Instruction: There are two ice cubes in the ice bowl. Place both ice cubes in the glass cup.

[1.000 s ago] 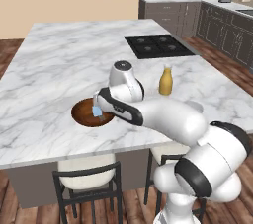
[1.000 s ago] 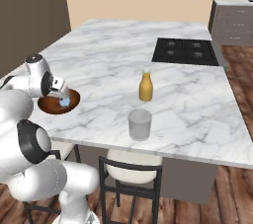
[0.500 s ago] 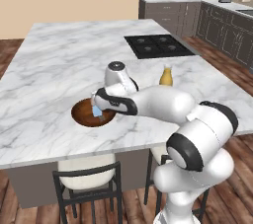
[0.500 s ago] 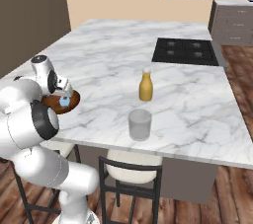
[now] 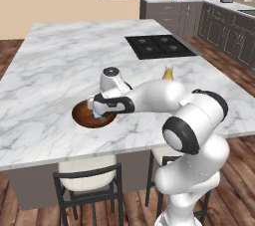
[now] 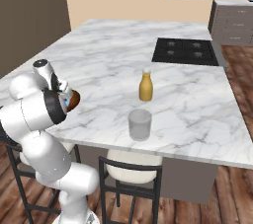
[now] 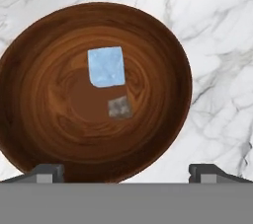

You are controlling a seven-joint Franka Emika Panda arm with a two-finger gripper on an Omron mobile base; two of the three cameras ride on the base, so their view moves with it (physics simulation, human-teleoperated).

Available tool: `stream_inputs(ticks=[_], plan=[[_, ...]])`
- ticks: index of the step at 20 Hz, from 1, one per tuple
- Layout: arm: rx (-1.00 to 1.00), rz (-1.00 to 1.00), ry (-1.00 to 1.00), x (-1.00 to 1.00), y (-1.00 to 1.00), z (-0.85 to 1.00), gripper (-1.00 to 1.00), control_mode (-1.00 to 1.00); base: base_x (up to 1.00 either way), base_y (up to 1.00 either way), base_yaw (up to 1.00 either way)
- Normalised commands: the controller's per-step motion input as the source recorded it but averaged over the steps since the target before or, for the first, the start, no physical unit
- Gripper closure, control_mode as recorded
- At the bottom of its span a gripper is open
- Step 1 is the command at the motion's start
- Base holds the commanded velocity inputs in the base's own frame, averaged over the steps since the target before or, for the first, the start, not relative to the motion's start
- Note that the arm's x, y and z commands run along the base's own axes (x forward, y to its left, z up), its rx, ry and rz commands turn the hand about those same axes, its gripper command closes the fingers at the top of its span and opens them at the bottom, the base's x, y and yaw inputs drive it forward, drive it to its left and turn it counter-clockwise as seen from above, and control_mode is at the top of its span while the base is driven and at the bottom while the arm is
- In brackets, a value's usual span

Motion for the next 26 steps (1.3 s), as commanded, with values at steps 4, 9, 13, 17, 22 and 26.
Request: stream_inputs(ticks=[4,9,13,17,22,26], plan=[[0.0,0.0,0.0,0.24,0.02,-0.17,-1.0,-1.0,0.0,0.0,0.0],[0.0,0.0,0.04,0.27,0.0,-0.13,-1.0,-1.0,0.0,0.0,0.0],[0.0,0.0,0.05,0.27,0.01,-0.13,-1.0,-1.0,0.0,0.0,0.0],[0.0,0.0,0.05,0.25,0.08,-0.1,-1.0,-1.0,0.0,0.0,0.0],[0.0,0.0,0.04,0.2,0.12,-0.06,-1.0,-1.0,0.0,0.0,0.0],[0.0,0.0,0.04,0.17,0.16,-0.09,-1.0,-1.0,0.0,0.0,0.0]])
